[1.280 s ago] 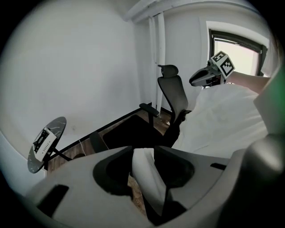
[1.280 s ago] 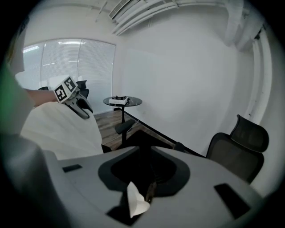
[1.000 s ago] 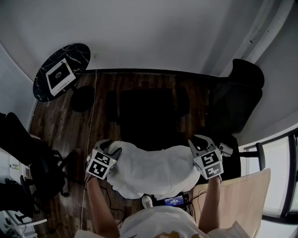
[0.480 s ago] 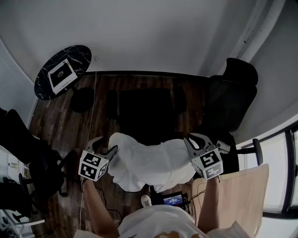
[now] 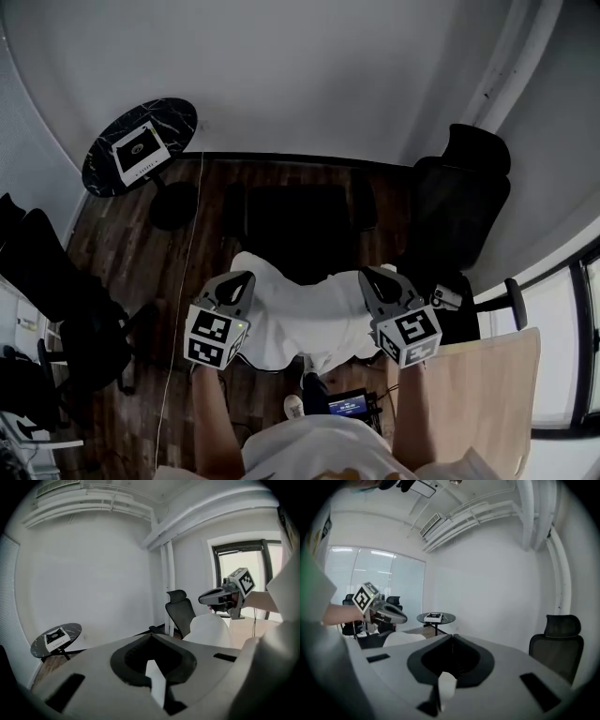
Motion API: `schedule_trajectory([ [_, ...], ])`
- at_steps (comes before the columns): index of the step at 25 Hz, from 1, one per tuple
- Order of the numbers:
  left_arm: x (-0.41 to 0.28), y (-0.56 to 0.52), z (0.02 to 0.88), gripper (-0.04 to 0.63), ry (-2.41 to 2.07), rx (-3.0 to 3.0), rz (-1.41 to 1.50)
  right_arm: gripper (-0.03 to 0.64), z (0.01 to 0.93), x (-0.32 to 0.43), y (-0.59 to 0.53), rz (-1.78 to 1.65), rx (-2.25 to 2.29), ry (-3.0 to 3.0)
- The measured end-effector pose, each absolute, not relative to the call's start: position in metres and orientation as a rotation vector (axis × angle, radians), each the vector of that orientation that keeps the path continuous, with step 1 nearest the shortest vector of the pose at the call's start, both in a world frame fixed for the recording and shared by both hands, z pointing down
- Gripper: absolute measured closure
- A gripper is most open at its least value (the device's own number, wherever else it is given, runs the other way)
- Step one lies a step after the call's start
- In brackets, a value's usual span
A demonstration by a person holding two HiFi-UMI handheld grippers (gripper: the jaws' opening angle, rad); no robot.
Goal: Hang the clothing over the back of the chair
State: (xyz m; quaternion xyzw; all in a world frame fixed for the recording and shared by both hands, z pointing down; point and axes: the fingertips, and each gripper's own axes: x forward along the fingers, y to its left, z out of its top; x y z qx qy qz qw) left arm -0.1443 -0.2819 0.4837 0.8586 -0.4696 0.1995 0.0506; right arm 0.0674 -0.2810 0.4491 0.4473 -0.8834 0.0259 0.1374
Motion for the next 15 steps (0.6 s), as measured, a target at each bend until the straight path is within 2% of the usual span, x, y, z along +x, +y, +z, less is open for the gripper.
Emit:
schedule_trajectory([
  [4,-0.136,-0.267,0.478,0.575,-1.541,2.559,0.558,0.604,0.436,0.056,-0.260,0.076,1.401,-2.573],
  [9,-0.127,-0.242,0.458,0.575,-1.584,2.544,0.334,0.606,0.424,0.055,-0.230,0.045,1.561,-2.558],
  [15,-0.129,-0.213,0.462,0.575,-1.650,2.455,0.252,0.606,0.425,0.061,-0.198,-0.029,1.625,-2.504],
])
